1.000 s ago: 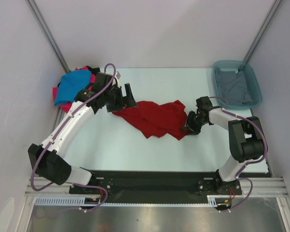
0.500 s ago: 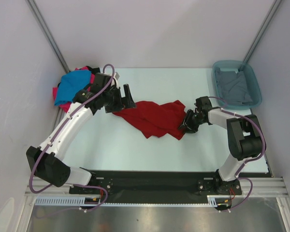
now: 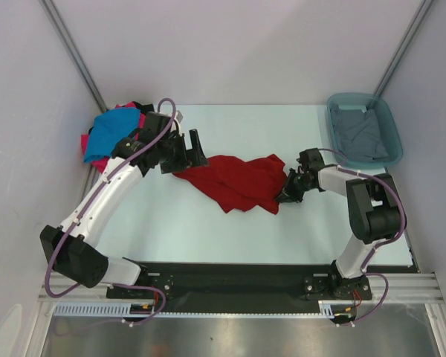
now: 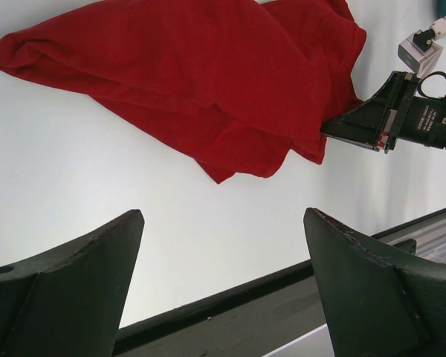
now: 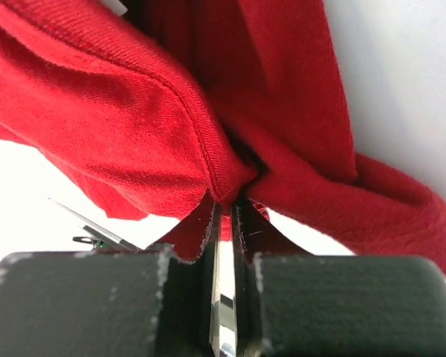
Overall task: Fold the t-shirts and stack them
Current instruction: Flatten the tshirt out
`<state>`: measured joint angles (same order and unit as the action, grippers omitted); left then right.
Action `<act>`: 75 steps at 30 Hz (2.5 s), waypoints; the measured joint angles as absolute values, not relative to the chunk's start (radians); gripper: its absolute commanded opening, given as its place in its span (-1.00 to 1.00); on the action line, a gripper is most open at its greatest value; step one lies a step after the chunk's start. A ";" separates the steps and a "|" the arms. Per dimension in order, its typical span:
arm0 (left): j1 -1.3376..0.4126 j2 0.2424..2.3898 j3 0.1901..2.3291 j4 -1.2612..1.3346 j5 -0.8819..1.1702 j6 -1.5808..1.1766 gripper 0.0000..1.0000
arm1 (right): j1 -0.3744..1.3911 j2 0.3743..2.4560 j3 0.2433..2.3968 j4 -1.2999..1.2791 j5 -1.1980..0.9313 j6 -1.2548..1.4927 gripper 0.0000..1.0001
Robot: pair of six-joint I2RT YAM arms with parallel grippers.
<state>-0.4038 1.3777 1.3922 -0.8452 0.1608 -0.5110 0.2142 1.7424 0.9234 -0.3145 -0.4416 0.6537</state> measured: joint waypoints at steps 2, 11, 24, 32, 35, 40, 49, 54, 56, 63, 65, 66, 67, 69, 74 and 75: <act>-0.404 1.378 1.392 -0.845 0.161 -0.511 0.91 | 0.215 1.734 0.924 -0.326 -0.442 0.652 -0.78; -0.404 1.383 1.392 -0.832 0.175 -0.513 0.91 | 0.215 1.581 0.933 -0.411 -0.442 0.631 -0.63; -0.404 1.397 1.392 -0.820 0.196 -0.513 0.78 | 0.220 1.585 1.032 -0.438 -0.477 0.630 -1.00; -0.404 1.399 1.371 -0.798 0.195 -0.517 0.12 | 0.220 1.534 1.319 -0.426 -0.550 0.590 -1.00; -0.404 1.400 1.368 -0.793 0.194 -0.520 -0.09 | 0.221 1.514 1.411 -0.411 -0.585 0.573 -1.00; -0.404 1.400 1.359 -0.776 0.189 -0.524 -0.27 | 0.223 1.486 1.529 -0.415 -0.620 0.538 -1.00; -0.404 1.396 1.303 -0.733 0.186 -0.554 -0.44 | 0.228 1.408 1.702 -0.534 -0.520 0.426 -1.00; -0.404 1.391 1.297 -0.705 0.188 -0.577 -0.47 | 0.233 1.339 1.761 -0.593 -0.366 0.365 -1.00; -0.408 1.390 1.289 -0.693 0.189 -0.583 -0.47 | 0.233 1.307 1.755 -0.619 -0.314 0.349 -1.00; -0.433 1.390 1.283 -0.686 0.195 -0.602 -0.41 | 0.230 1.306 1.689 -0.691 -0.191 0.319 -1.00; -0.434 1.390 1.283 -0.681 0.196 -0.603 -0.40 | 0.225 1.345 1.659 -0.701 -0.179 0.320 -1.00; -0.434 1.391 1.283 -0.680 0.196 -0.603 -0.39 | 0.223 1.367 1.637 -0.702 -0.171 0.321 -1.00; -0.434 1.391 1.283 -0.678 0.196 -0.603 -0.39 | 0.220 1.390 1.613 -0.705 -0.165 0.322 -1.00; -0.434 1.394 1.284 -0.675 0.198 -0.603 -0.36 | 0.211 1.436 1.552 -0.698 -0.155 0.331 -1.00; -0.434 1.423 1.301 -0.683 0.207 -0.601 -0.35 | 0.176 1.570 1.444 -0.700 -0.134 0.347 -0.88; -0.434 1.430 1.307 -0.684 0.210 -0.601 -0.35 | 0.168 1.608 1.439 -0.701 -0.135 0.348 -0.76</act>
<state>-0.4339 1.4300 1.3067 -0.6838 0.2104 -0.6006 0.1684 1.6085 1.4391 -0.7010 -0.1349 0.3477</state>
